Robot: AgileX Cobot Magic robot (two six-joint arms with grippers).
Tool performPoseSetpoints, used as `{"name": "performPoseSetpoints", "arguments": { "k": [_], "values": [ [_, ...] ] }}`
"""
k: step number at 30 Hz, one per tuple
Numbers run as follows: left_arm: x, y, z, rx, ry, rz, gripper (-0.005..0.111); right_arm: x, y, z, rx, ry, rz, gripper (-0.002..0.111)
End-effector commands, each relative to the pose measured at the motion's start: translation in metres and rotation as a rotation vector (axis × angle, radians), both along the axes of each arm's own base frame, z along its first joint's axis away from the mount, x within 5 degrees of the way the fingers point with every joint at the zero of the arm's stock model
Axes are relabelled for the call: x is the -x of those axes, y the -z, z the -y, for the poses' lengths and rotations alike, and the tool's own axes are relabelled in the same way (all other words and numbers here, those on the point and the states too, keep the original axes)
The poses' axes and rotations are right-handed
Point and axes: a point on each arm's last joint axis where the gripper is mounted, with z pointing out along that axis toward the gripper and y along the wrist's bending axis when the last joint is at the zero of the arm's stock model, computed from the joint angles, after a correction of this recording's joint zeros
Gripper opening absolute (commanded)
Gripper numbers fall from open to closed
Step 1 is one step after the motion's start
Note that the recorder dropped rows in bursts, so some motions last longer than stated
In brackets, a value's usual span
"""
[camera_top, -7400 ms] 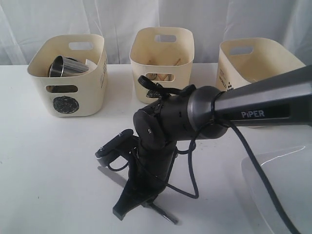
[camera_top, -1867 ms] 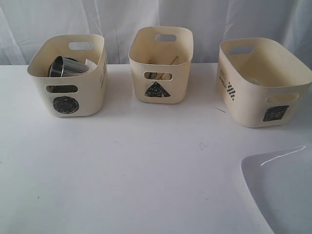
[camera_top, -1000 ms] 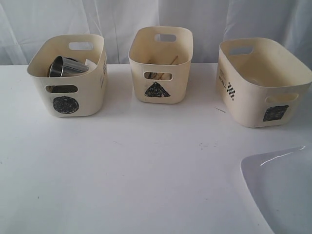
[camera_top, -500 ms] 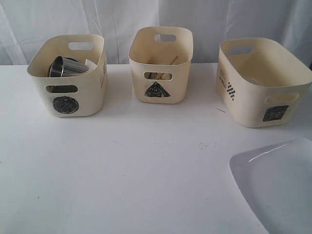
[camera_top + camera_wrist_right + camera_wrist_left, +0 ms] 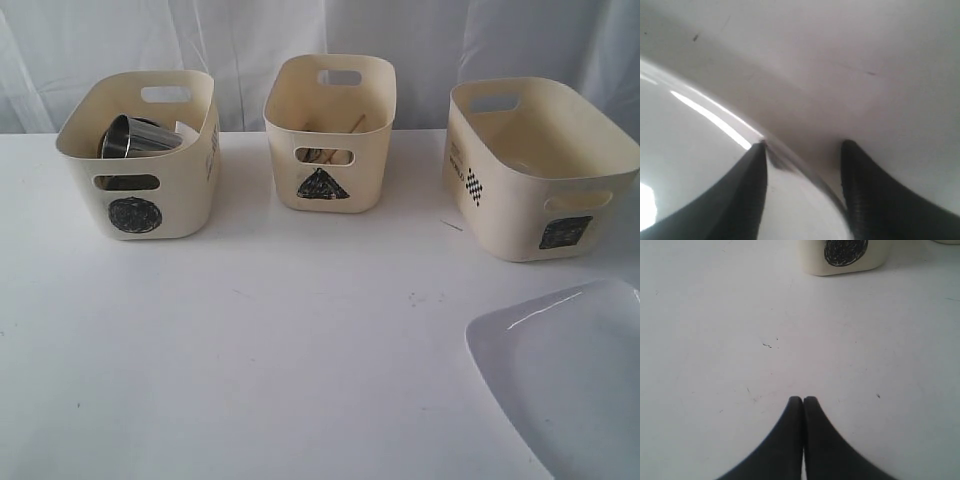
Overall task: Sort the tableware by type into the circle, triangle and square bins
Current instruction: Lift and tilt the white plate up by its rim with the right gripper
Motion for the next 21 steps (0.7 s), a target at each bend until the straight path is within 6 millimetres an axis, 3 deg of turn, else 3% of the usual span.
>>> {"name": "performPoseSetpoints", "arguments": {
  "k": [1, 3, 9, 21],
  "values": [
    [0.0, 0.0, 0.001, 0.018, 0.001, 0.003, 0.0, 0.001, 0.019, -0.001, -0.031, -0.035, -0.039, 0.039],
    [0.0, 0.0, 0.001, 0.018, 0.001, 0.003, 0.0, 0.0, 0.023, -0.006, -0.074, -0.084, -0.055, 0.036],
    [0.0, 0.0, 0.001, 0.018, 0.001, 0.003, 0.0, -0.006, 0.027, -0.021, -0.154, -0.186, -0.07, 0.011],
    [0.0, 0.0, 0.001, 0.018, 0.001, 0.003, 0.0, -0.005, 0.007, -0.045, -0.337, -0.293, -0.063, 0.0]
  ]
}}
